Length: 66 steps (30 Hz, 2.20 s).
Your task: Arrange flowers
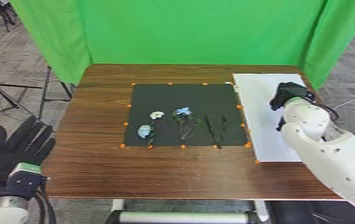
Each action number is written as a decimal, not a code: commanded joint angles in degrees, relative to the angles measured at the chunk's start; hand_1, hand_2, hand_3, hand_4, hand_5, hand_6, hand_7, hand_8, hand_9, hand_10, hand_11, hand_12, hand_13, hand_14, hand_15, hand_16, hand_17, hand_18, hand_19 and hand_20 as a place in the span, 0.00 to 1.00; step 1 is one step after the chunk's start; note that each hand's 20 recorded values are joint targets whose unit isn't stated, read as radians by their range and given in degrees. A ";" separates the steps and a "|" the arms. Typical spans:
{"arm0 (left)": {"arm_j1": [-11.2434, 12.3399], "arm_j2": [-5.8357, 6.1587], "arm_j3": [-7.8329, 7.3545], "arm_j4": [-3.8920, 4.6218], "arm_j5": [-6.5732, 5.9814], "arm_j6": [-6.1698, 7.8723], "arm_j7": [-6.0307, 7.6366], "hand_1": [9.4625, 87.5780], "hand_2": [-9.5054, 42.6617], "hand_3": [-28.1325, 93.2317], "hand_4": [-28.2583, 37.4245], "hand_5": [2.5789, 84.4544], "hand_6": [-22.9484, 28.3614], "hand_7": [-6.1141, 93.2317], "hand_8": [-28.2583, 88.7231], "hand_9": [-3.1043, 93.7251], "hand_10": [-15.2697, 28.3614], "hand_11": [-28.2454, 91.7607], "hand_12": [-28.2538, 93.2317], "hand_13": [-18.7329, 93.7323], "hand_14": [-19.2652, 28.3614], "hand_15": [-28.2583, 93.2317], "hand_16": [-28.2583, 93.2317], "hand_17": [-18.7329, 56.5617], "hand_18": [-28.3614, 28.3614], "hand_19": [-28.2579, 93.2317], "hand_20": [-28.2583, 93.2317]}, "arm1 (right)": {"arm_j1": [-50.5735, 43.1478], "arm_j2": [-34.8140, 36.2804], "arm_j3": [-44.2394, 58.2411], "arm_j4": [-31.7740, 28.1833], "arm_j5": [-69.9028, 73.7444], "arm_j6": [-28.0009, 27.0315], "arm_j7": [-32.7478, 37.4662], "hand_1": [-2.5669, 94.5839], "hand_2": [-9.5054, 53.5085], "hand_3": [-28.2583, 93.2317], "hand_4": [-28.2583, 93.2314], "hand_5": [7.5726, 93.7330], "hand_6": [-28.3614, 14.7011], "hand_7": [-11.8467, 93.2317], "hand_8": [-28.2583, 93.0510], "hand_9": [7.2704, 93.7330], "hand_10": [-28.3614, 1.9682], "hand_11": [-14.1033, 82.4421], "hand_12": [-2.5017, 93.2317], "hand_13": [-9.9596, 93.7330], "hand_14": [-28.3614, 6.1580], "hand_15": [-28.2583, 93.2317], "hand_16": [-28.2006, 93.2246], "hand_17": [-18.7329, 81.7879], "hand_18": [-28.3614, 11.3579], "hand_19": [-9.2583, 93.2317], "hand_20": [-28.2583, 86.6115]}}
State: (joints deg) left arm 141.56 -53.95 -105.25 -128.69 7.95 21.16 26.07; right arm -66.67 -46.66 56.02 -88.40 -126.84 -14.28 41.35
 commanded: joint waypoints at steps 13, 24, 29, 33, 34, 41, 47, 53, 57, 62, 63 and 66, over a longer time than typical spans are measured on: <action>1.84 0.15 0.54 -1.40 -2.48 3.15 1.56 0.19 0.37 0.82 0.00 0.42 0.59 0.25 0.15 0.36 0.65 0.42 0.30 0.37 0.70 0.54 0.16 0.17 0.70 0.45 0.29 | -1.24 -1.06 -2.17 2.05 -1.63 8.60 -1.83 0.52 0.00 0.85 0.00 0.64 0.64 0.30 0.12 0.67 0.58 0.29 0.15 0.79 0.55 0.74 0.42 0.56 0.13 0.95 0.56; 1.72 0.00 0.81 -1.47 -2.74 2.78 1.68 0.19 0.38 0.82 0.00 0.42 0.59 0.25 0.14 0.36 0.66 0.43 0.30 0.37 0.70 0.54 0.15 0.17 0.70 0.45 0.29 | -3.10 -0.04 -1.40 -0.57 -3.69 12.43 -1.89 0.64 0.00 0.75 0.00 0.84 0.68 0.40 0.28 0.95 0.66 0.24 0.37 0.84 0.59 0.72 0.46 0.58 0.13 0.96 0.59; 1.63 0.14 0.92 -1.52 -2.90 2.81 2.01 0.18 0.38 0.82 0.00 0.42 0.60 0.25 0.14 0.36 0.66 0.43 0.30 0.37 0.70 0.55 0.15 0.17 0.70 0.45 0.29 | -5.27 1.64 -0.08 -6.39 -5.44 15.63 -1.49 0.64 0.00 0.76 0.00 0.84 0.67 0.40 0.29 0.95 0.66 0.23 0.38 0.84 0.59 0.72 0.47 0.59 0.13 0.96 0.59; 1.76 0.12 0.57 -1.65 -2.84 2.71 1.70 0.18 0.38 0.82 0.00 0.42 0.59 0.25 0.14 0.36 0.66 0.43 0.30 0.37 0.70 0.54 0.15 0.17 0.70 0.46 0.29 | -6.49 2.39 0.13 -11.57 -6.11 16.04 -3.58 0.63 0.00 0.78 0.00 0.84 0.66 0.40 0.30 0.95 0.66 0.23 0.38 0.84 0.60 0.72 0.47 0.59 0.13 0.96 0.59; 1.62 0.17 0.49 -1.59 -2.56 2.75 1.49 0.18 0.38 0.82 0.00 0.42 0.59 0.25 0.14 0.36 0.66 0.43 0.30 0.37 0.70 0.54 0.15 0.17 0.70 0.46 0.29 | -6.49 2.21 -0.20 -12.50 -6.07 16.20 -4.00 0.63 0.00 0.78 0.00 0.84 0.66 0.40 0.30 0.95 0.65 0.23 0.38 0.84 0.60 0.72 0.47 0.59 0.13 0.96 0.58; 0.33 0.11 0.61 -1.42 -1.69 3.17 0.28 0.18 0.38 0.82 0.00 0.42 0.59 0.25 0.14 0.36 0.65 0.43 0.30 0.36 0.69 0.54 0.15 0.17 0.70 0.45 0.29 | -4.69 -1.23 -5.53 -16.95 -5.68 15.81 -7.28 0.62 0.00 0.79 0.00 0.83 0.65 0.40 0.30 0.94 0.64 0.23 0.38 0.84 0.60 0.71 0.47 0.59 0.13 0.96 0.58; -0.86 0.27 2.00 -0.92 -1.06 2.60 -0.43 0.18 0.38 0.82 0.00 0.42 0.60 0.25 0.14 0.36 0.65 0.43 0.30 0.36 0.68 0.53 0.15 0.17 0.70 0.45 0.29 | -3.64 -4.22 -9.92 -18.22 -5.59 13.70 -9.00 0.62 0.00 0.79 0.00 0.83 0.64 0.40 0.30 0.94 0.63 0.23 0.38 0.84 0.60 0.71 0.47 0.59 0.12 0.96 0.58; -3.00 0.53 2.91 -0.24 -0.14 2.77 -1.64 0.18 0.39 0.82 0.00 0.42 0.60 0.25 0.14 0.36 0.65 0.43 0.30 0.36 0.68 0.53 0.16 0.17 0.70 0.45 0.29 | -2.03 -8.05 -12.69 -15.71 -5.76 13.15 -9.11 0.62 0.00 0.79 0.00 0.83 0.64 0.40 0.30 0.94 0.63 0.23 0.38 0.84 0.59 0.71 0.47 0.59 0.12 0.96 0.58; -4.61 1.01 3.85 0.25 0.67 2.27 -2.00 0.18 0.39 0.82 0.00 0.42 0.60 0.25 0.14 0.36 0.65 0.43 0.30 0.36 0.68 0.53 0.16 0.17 0.70 0.45 0.29 | -0.60 -10.37 -13.75 -12.78 -6.68 12.86 -9.11 0.62 0.00 0.79 0.00 0.83 0.64 0.40 0.30 0.93 0.63 0.23 0.38 0.84 0.59 0.71 0.47 0.59 0.12 0.96 0.58; -6.05 1.23 4.94 0.40 0.27 3.14 -1.97 0.18 0.39 0.82 0.00 0.42 0.60 0.25 0.14 0.35 0.65 0.42 0.30 0.36 0.68 0.53 0.16 0.17 0.70 0.45 0.29 | -0.07 -12.01 -14.21 -10.44 -7.79 12.68 -8.75 0.62 0.00 0.79 0.00 0.82 0.64 0.39 0.28 0.92 0.61 0.23 0.37 0.83 0.58 0.71 0.47 0.58 0.12 0.96 0.57; -6.31 1.24 5.04 0.51 0.39 2.95 -2.03 0.18 0.39 0.82 0.00 0.42 0.60 0.25 0.14 0.35 0.65 0.42 0.30 0.36 0.68 0.53 0.16 0.17 0.70 0.45 0.29 | 0.01 -12.06 -14.35 -10.32 -7.77 12.51 -8.64 0.62 0.00 0.79 0.00 0.82 0.64 0.39 0.28 0.92 0.61 0.23 0.37 0.83 0.58 0.71 0.47 0.58 0.12 0.96 0.57; -6.49 1.28 5.02 0.45 0.39 3.09 -1.97 0.18 0.39 0.82 0.00 0.42 0.59 0.25 0.14 0.35 0.65 0.42 0.30 0.36 0.68 0.53 0.16 0.17 0.70 0.45 0.29 | -0.16 -12.44 -14.09 -10.14 -7.10 11.23 -8.92 0.62 0.00 0.80 0.00 0.81 0.65 0.39 0.27 0.92 0.61 0.23 0.36 0.83 0.59 0.71 0.48 0.58 0.12 0.96 0.57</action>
State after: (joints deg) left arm 135.78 -52.93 -100.50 -128.24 8.15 23.86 24.44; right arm -66.97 -58.18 41.58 -98.58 -133.51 -1.17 32.54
